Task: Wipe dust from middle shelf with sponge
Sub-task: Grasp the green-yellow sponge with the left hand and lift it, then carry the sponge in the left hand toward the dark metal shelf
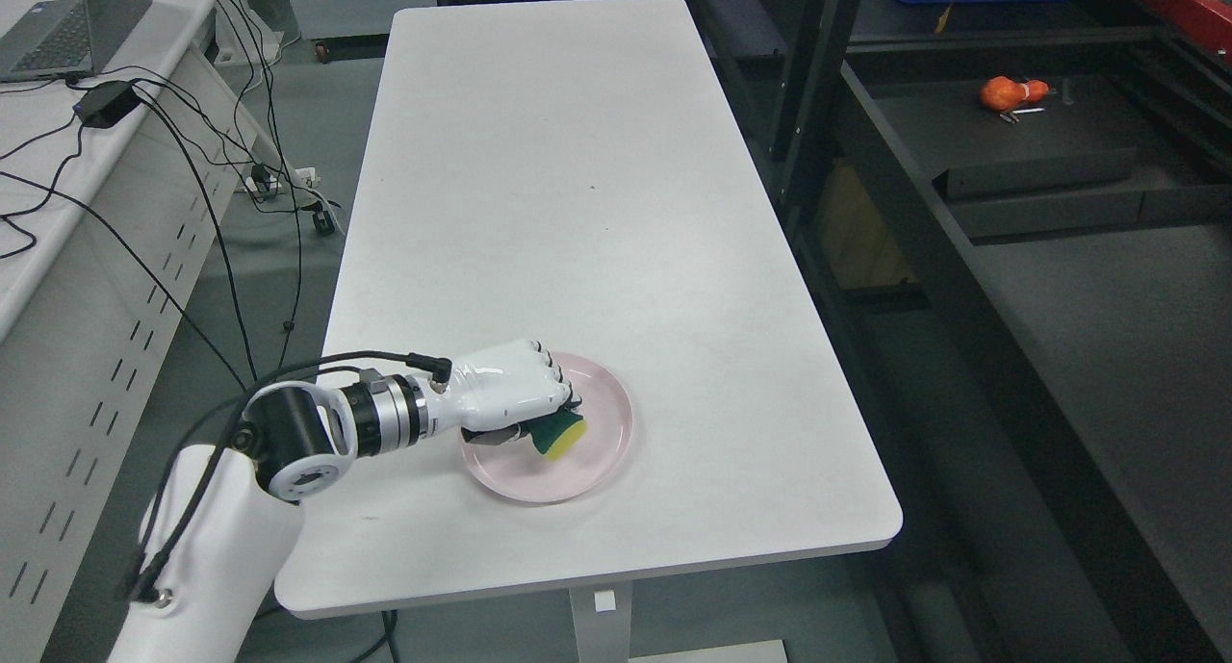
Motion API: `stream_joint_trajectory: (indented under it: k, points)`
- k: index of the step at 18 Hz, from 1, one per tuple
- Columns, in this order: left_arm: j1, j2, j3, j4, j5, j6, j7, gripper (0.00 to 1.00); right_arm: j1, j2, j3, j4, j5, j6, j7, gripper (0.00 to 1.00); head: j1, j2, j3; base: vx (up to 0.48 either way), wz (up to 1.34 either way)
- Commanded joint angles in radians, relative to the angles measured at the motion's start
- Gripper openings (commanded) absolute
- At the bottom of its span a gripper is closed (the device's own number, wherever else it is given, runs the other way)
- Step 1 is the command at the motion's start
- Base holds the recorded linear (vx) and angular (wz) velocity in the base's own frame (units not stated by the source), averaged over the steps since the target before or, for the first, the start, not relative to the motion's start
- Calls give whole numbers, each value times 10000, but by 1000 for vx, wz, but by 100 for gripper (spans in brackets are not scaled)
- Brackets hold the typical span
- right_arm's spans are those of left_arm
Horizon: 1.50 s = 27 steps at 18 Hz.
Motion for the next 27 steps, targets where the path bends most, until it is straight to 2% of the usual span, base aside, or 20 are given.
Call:
stream_joint_trajectory:
  k: [1, 4, 7, 15, 27]
  points:
    - [-122, -1475, 2803, -249, 2217, 5, -106, 1, 0, -175, 0, -175, 0, 727, 6, 100, 0, 0, 0, 0, 0]
    - [-15, -1876, 2944, -709, 3078, 5, -275, 0, 0, -175, 0, -175, 0, 727, 6, 100, 0, 0, 0, 0, 0]
    - [245, -2347, 2990, -878, 3280, 5, -260, 0, 0, -175, 0, -175, 0, 727, 6, 100, 0, 0, 0, -9, 0]
    - [553, -2347, 3251, -1094, 3357, 5, -229, 0, 0, -175, 0, -175, 0, 727, 6, 100, 0, 0, 0, -128, 31]
    - [553, -2347, 3128, -1094, 3617, 5, -152, 0, 0, -175, 0, -175, 0, 727, 6, 100, 0, 0, 0, -293, -295]
